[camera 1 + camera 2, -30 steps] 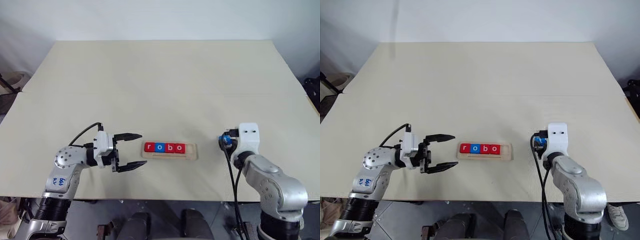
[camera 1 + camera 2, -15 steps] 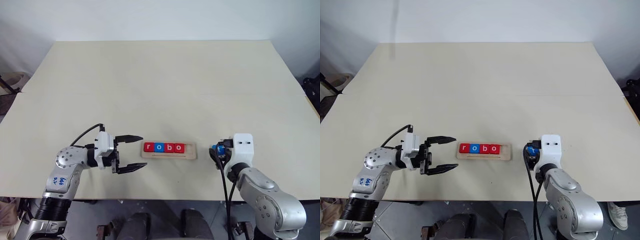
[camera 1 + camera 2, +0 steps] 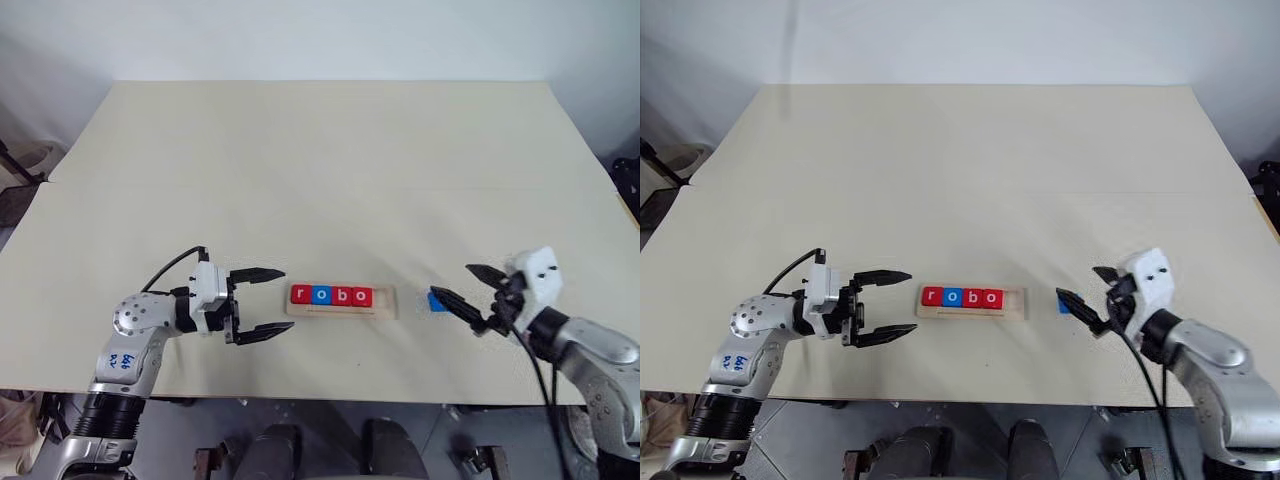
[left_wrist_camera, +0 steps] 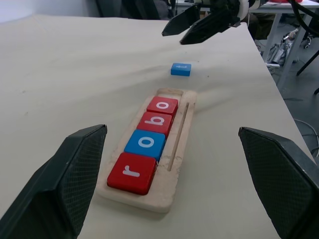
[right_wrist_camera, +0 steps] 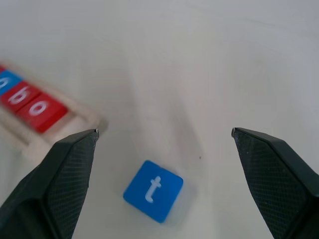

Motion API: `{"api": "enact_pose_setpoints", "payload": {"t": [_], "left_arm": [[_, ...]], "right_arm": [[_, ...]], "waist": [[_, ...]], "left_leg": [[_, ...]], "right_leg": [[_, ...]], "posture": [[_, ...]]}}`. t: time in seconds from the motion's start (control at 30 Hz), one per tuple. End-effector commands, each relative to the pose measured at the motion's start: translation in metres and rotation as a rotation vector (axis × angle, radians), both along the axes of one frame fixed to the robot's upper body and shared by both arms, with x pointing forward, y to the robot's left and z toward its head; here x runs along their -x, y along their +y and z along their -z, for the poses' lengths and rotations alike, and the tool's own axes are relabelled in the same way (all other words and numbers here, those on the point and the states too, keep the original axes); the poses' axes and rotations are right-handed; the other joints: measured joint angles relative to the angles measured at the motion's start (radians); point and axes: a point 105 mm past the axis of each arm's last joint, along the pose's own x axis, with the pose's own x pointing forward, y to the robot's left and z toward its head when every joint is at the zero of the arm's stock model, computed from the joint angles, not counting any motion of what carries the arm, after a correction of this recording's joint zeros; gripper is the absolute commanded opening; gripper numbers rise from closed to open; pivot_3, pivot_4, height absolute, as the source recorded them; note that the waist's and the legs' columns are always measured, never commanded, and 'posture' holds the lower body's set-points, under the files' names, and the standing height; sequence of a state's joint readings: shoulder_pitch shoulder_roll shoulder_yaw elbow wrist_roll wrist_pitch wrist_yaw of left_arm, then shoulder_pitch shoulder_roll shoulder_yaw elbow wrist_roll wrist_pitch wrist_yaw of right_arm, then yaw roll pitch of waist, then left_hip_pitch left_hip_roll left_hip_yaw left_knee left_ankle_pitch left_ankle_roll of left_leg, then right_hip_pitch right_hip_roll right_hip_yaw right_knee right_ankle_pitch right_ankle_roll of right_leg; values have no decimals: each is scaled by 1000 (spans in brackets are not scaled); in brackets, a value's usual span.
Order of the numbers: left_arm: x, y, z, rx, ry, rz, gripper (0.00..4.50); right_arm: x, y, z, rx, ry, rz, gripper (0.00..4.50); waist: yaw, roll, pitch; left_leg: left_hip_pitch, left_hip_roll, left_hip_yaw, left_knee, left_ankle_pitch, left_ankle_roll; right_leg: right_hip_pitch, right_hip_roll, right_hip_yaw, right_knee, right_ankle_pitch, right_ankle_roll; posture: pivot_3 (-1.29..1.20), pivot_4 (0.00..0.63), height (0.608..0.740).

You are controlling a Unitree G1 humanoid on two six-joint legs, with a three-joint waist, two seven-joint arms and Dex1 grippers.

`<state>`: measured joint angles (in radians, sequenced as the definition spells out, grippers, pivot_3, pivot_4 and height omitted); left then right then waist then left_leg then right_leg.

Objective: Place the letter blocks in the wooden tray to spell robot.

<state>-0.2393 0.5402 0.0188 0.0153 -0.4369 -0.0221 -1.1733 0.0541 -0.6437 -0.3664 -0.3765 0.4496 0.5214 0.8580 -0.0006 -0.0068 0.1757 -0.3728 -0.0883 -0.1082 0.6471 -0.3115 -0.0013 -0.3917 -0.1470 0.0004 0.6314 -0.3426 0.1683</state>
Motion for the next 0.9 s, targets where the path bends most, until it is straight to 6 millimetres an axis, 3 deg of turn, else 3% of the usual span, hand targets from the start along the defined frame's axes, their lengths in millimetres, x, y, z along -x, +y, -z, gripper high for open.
{"api": "enact_pose_setpoints", "payload": {"t": [0.03, 0.27, 0.43, 0.6, 0.73, 0.9], "left_arm": [[-1, -1, -5, 2, -35, 3, 4500], [1, 6, -7, -4, -21, -10, 4500], [1, 9, -10, -8, -14, -21, 4500], [1, 11, -12, -19, -29, -29, 4500], [3, 10, -12, -25, -39, -17, 4500], [9, 4, -10, -26, -37, 22, 4500]], "right_arm": [[13, -26, -5, 63, -90, -140, 4480], [28, -83, 17, 187, -53, -153, 4480], [32, -95, 22, 191, -56, -154, 4480], [22, -88, 16, 201, -91, -188, 4480], [8, -62, 1, 214, -84, -311, 4480], [-4, -32, 2, 309, 20, -490, 4480]], "waist": [[0, 0, 0], [0, 0, 0], [-1, 0, 0], [-2, 0, 0], [-2, 0, 0], [0, 0, 0]], "left_leg": [[0, 0, 0, 0, 0, 0], [1, 1, 1, 0, 0, 0], [1, 2, 1, 0, 0, 0], [1, 2, 2, 1, 0, 0], [1, 2, 2, 1, 0, 0], [1, 3, 2, 1, 0, 0]], "right_leg": [[0, 0, 0, 0, 0, 0], [1, 0, 0, -1, 0, 0], [1, 0, 0, -2, 0, 0], [1, 0, 0, -3, 0, 0], [1, 0, 0, -3, 0, 0], [1, 0, 0, -3, 0, 0]], "posture": [[0, 150, 740], [0, 150, 740], [0, 150, 740], [0, 150, 740], [0, 150, 740], [0, 150, 740]]}}
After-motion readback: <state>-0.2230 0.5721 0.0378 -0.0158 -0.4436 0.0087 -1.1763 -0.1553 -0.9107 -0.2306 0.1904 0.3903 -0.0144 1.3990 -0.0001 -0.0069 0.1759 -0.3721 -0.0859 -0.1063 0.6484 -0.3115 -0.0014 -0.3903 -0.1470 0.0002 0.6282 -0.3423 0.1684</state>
